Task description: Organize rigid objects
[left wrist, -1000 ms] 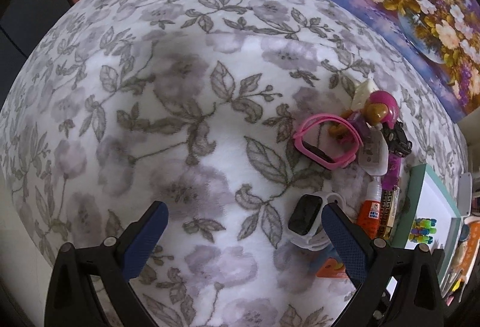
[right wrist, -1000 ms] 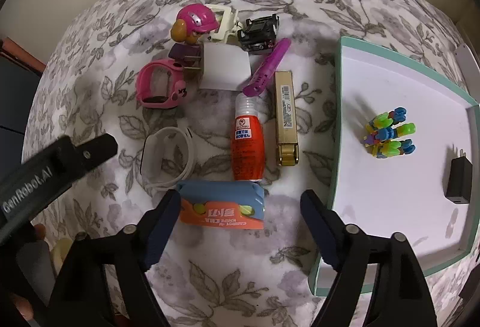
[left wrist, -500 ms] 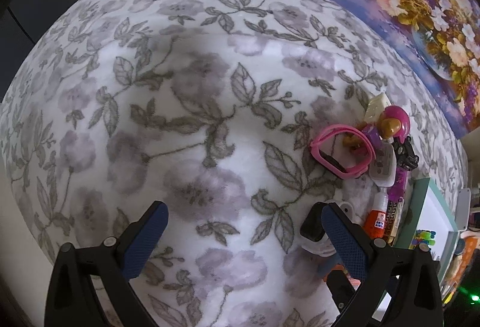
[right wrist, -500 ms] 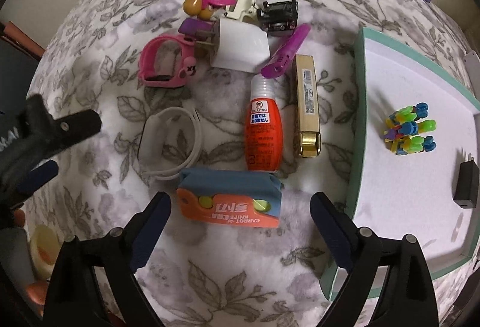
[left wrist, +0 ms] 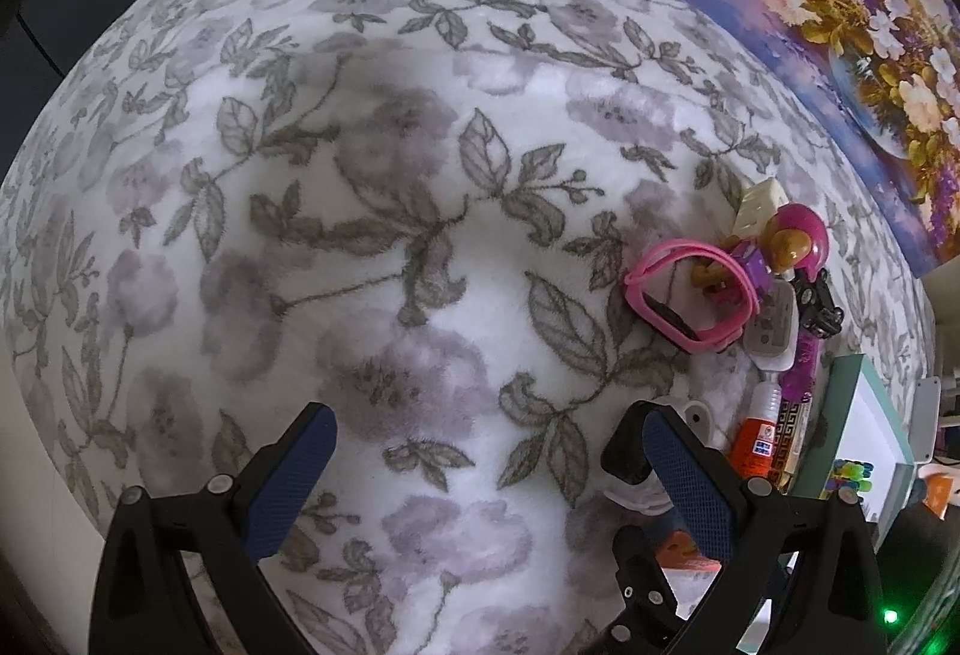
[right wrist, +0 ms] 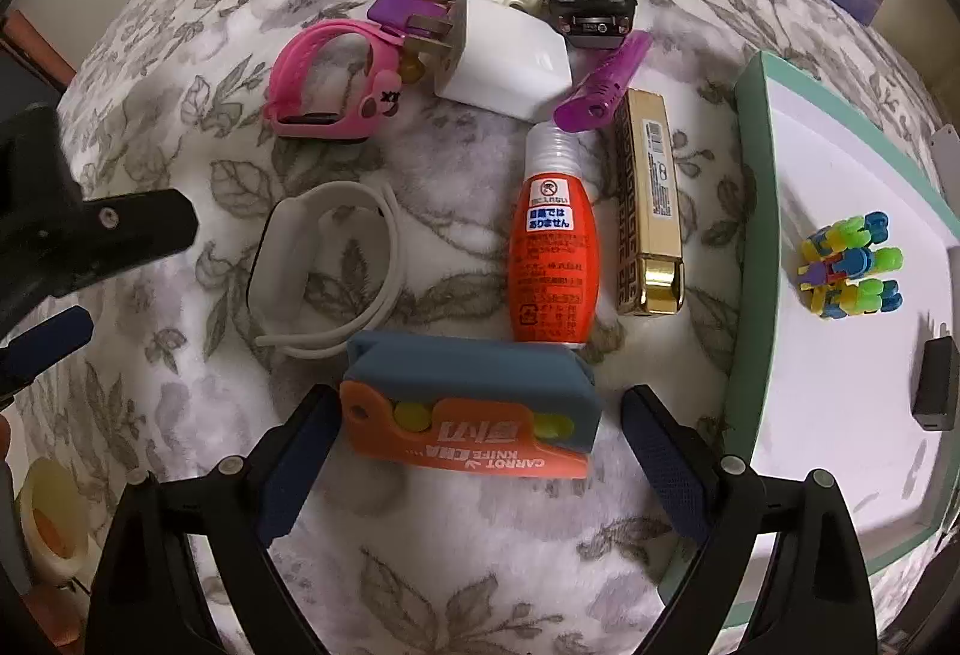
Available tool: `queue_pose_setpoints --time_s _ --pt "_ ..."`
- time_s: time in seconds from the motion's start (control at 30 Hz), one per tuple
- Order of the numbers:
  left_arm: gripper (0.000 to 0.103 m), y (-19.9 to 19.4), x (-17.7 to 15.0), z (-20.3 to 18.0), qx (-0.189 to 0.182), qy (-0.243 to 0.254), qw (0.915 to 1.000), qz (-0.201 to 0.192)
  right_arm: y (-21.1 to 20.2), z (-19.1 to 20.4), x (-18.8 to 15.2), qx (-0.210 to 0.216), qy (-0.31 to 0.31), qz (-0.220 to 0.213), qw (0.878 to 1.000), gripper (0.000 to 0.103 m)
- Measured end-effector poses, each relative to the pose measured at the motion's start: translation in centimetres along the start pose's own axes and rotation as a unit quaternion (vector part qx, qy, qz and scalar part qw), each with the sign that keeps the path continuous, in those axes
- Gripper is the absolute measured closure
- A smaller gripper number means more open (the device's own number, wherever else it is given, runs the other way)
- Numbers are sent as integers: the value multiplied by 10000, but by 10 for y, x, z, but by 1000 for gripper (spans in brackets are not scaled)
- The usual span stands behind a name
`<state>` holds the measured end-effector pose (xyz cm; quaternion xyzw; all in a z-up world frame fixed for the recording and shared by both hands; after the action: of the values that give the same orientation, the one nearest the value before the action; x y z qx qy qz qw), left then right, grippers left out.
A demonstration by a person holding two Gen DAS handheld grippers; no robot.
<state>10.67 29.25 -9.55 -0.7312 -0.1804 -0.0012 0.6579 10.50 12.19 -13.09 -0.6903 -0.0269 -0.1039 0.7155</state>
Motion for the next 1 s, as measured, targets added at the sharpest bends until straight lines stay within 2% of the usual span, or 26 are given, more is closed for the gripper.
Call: queue_pose_setpoints --time_s 0.33,0.53,0.77,1.0 --pt "0 8 -3 -3 -55 1 9999 124 1 2 -5 -44 42 -37 10000 12" --pt "0 7 -2 -4 -139 -15 9998 139 -7 1 -3 -28 34 -95 9999 30" --pt "0 1 -1 -6 -244 -18 9996 139 -19 -20 7 252 349 15 9991 30" --pt "0 4 0 -18 -387 137 9989 204 -45 -46 23 515 671 -65 9964 30"
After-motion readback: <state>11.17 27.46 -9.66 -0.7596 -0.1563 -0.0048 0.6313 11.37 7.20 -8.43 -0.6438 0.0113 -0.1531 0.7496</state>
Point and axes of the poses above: each gripper's, at about its wrist camera, not at the fingertips, and y roughly the way its jaws point, z to its left, x to its top, the point moved 3 cm from there along y, roughly the way its jaws point, and after that the axes turned 9 degrees about y, right-handed, at the moved point
